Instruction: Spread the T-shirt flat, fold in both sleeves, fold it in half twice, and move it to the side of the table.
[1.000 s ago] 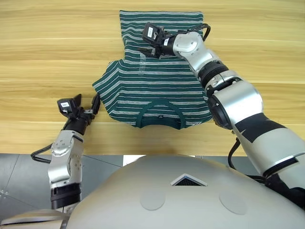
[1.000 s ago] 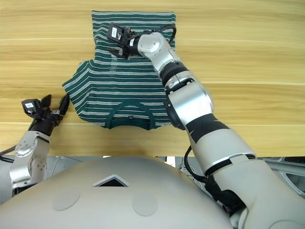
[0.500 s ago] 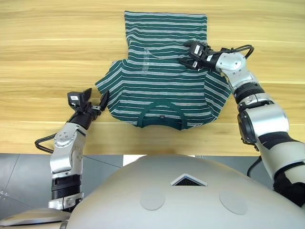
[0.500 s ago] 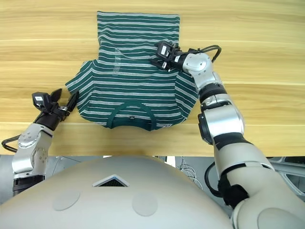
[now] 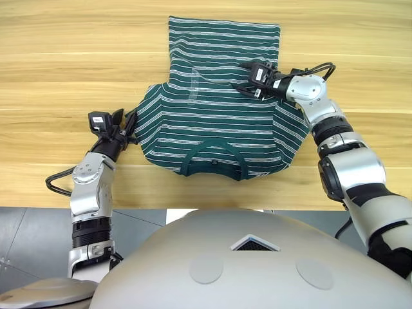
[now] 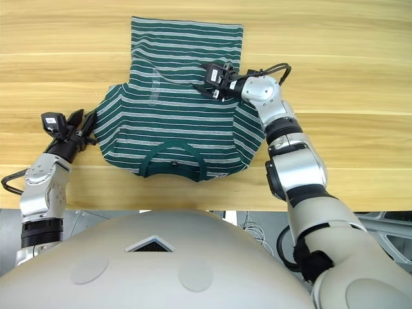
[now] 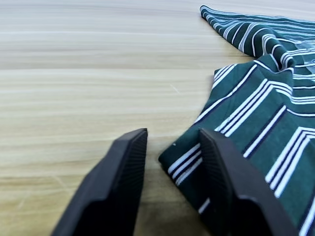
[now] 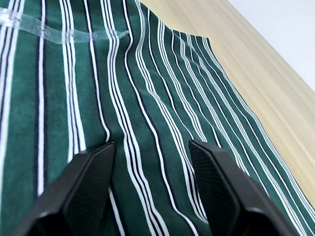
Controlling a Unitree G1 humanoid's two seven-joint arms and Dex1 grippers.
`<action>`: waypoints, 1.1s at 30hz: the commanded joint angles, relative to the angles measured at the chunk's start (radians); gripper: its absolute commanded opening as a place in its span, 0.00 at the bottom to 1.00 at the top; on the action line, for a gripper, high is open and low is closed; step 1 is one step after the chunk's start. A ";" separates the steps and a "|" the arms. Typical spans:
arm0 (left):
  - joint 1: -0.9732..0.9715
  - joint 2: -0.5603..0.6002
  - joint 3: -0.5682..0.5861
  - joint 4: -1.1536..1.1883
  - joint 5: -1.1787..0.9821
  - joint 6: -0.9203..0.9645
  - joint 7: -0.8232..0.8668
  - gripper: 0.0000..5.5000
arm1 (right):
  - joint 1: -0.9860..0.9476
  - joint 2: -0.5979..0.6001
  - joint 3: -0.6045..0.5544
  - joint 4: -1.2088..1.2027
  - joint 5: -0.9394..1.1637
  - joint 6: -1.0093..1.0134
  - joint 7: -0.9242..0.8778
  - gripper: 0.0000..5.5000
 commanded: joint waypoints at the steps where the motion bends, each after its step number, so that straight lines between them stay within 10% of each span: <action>1: 0.082 -0.027 -0.062 0.022 -0.001 0.088 -0.031 0.21 | 0.008 -0.010 0.001 -0.018 -0.002 0.006 -0.007 0.51; 9: 0.102 -0.029 -0.056 0.000 -0.015 0.096 -0.022 0.01 | 0.000 -0.015 -0.006 -0.029 0.007 0.012 -0.018 0.51; 19: 0.060 -0.043 0.022 -0.092 -0.007 -0.037 0.026 0.01 | -0.009 -0.016 -0.021 -0.028 0.020 -0.007 -0.022 0.51; 33: 0.125 0.026 -0.307 -0.449 0.371 -0.086 0.017 0.01 | 0.057 -0.073 -0.059 -0.158 0.094 -0.038 0.044 0.51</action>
